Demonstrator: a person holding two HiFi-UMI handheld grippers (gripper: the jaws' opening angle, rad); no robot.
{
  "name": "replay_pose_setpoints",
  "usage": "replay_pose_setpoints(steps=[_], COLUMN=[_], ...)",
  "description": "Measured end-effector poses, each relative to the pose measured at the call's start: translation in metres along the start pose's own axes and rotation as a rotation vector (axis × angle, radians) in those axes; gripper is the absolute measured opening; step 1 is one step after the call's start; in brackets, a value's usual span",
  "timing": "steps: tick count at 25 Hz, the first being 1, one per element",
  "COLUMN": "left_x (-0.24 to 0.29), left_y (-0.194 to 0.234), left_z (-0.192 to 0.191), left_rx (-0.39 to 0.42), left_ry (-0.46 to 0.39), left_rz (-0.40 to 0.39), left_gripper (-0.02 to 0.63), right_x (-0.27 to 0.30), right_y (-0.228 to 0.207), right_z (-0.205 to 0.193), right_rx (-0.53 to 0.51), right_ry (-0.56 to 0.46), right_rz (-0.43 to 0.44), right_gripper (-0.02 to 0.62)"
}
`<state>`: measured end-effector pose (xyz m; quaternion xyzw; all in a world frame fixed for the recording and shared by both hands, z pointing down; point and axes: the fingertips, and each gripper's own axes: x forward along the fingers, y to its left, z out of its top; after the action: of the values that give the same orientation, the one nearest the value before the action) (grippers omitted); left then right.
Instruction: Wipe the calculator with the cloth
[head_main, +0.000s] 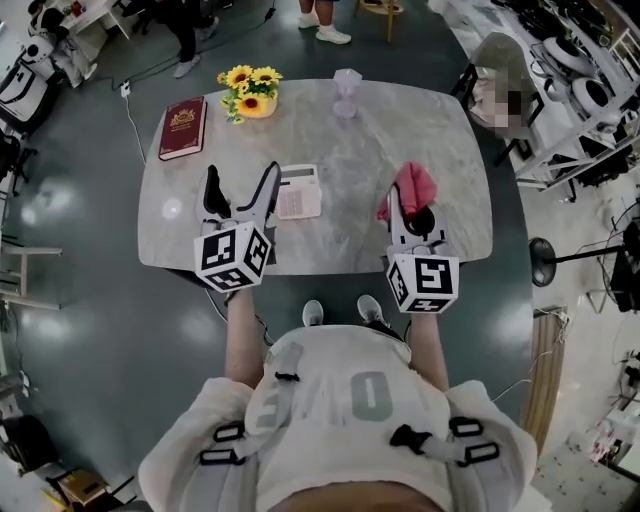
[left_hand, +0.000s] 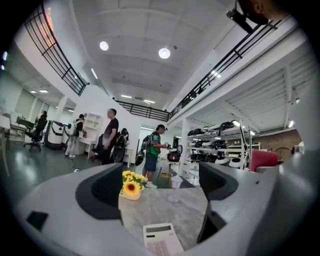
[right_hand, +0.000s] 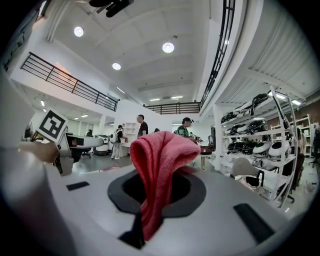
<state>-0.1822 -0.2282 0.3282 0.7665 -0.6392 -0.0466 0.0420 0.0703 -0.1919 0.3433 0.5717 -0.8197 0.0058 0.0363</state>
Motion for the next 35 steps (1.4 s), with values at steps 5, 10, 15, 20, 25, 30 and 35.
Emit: replay_pose_setpoints(steps=[5,10,15,20,25,30,35], left_x=[0.019,0.037,0.049,0.038,0.031,0.027,0.022], left_y=[0.031,0.055,0.082,0.097,0.098,0.099,0.104], left_z=[-0.049,-0.131,-0.213,-0.273,-0.305,-0.328,-0.337], left_rx=[-0.008,-0.001,0.032,0.055,0.091,0.077,-0.099], left_ry=[0.143,0.355,0.549,0.714,0.825,0.888,0.920], left_rz=[0.047,0.076,0.098,0.114,0.082,0.071,0.091], left_gripper=[0.460,0.460,0.460,0.460,0.460,0.460,0.460], right_x=[0.003,0.005,0.012,0.011,0.009,0.010,0.011], right_y=[0.001,0.006,0.015,0.018,0.022,0.027,0.034], right_z=[-0.011,-0.025,-0.046,-0.067,-0.079,-0.089,-0.099], right_rx=[-0.001,-0.020,-0.037,-0.026,-0.017,-0.014,-0.027], right_ry=[0.039,0.083,0.132,0.193,0.231,0.252,0.273], right_rz=[0.011,0.033,0.048,0.055,0.067,0.080,0.098], right_gripper=[0.057,0.057,0.057,0.057,0.057,0.057,0.057])
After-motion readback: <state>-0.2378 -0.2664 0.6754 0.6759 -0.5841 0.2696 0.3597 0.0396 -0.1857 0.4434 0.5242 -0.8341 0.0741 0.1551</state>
